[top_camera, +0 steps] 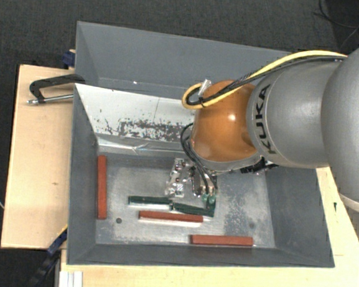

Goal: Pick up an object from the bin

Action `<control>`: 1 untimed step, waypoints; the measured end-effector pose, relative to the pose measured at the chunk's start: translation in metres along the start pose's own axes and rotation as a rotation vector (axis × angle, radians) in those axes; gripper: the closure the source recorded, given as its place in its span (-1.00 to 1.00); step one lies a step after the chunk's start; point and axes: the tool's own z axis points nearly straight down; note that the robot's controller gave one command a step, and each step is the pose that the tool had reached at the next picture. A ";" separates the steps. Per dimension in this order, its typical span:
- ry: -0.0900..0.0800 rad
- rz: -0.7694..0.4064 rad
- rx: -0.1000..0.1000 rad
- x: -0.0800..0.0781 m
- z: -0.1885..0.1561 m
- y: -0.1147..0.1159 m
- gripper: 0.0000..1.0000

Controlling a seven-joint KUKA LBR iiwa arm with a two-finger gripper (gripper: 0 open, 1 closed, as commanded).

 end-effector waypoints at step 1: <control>-0.002 0.001 0.000 -0.001 -0.001 -0.001 -1.00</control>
Offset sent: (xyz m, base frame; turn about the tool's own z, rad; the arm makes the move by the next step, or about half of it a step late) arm 0.0000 0.0000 0.0000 0.0000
